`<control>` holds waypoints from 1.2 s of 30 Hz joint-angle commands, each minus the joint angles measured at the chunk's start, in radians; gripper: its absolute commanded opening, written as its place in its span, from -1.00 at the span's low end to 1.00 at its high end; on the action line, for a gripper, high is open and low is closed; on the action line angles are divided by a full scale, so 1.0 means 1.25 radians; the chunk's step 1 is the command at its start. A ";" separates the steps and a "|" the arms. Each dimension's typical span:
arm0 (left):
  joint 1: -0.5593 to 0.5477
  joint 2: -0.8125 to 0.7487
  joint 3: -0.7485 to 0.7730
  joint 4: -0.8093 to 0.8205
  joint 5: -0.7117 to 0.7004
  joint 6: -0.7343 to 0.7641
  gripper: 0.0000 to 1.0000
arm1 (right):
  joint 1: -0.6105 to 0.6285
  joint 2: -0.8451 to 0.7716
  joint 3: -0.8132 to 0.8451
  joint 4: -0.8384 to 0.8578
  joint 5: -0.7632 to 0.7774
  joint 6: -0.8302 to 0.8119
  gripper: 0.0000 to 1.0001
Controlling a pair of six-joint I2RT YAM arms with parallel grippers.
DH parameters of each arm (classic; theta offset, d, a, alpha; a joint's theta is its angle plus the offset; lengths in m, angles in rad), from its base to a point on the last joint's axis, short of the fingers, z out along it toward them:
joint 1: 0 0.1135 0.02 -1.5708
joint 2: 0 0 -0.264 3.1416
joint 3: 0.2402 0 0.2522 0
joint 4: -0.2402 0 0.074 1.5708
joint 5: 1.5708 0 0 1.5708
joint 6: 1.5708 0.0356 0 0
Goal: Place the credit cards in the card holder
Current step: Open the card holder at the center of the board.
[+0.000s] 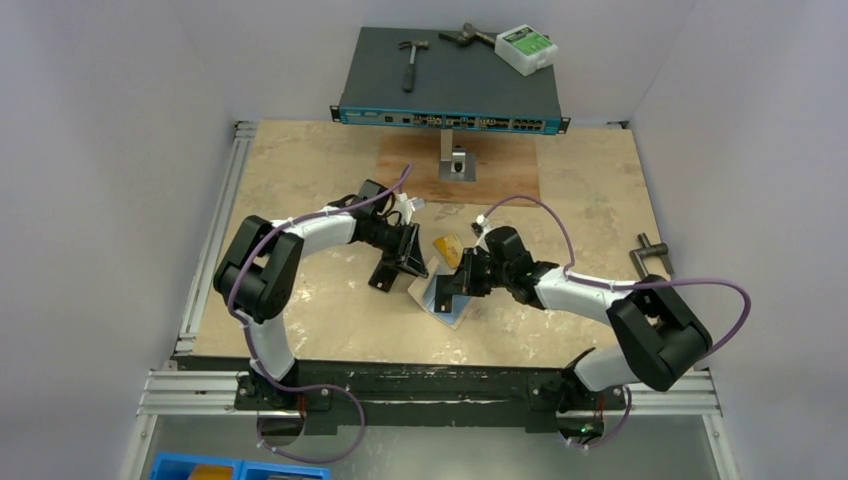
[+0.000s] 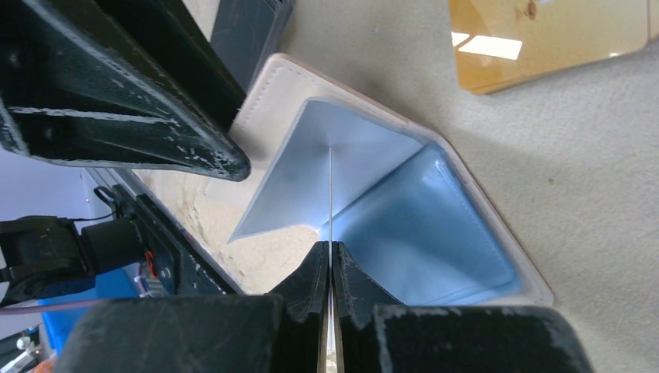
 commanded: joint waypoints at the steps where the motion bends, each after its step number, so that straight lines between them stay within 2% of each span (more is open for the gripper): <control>1: 0.014 0.003 0.025 0.011 0.039 -0.023 -0.48 | 0.001 -0.007 0.043 0.036 -0.023 -0.017 -1.00; 13: 0.027 0.015 0.033 0.002 0.054 -0.021 -0.42 | 0.011 0.058 0.073 0.052 -0.043 -0.024 -1.00; 15: 0.025 0.011 0.030 -0.008 0.037 -0.006 -0.38 | 0.011 0.060 0.072 0.055 -0.045 -0.023 -1.00; 17: 0.018 0.005 0.024 -0.015 0.016 0.018 -0.23 | 0.011 0.057 0.067 0.056 -0.043 -0.021 -1.00; 19: 0.003 -0.002 0.022 -0.036 -0.016 0.044 -0.22 | 0.011 0.053 0.064 0.056 -0.041 -0.020 -1.00; 26: -0.035 -0.018 0.030 -0.059 -0.081 0.079 -0.40 | 0.011 0.045 0.055 0.064 -0.040 -0.016 -1.00; 33: -0.037 -0.016 0.023 -0.064 -0.083 0.070 -0.78 | 0.007 -0.024 0.007 0.032 -0.026 -0.012 -1.00; 36: -0.037 -0.021 0.017 -0.061 -0.083 0.066 -0.88 | 0.000 -0.088 -0.034 0.000 -0.018 -0.009 -1.00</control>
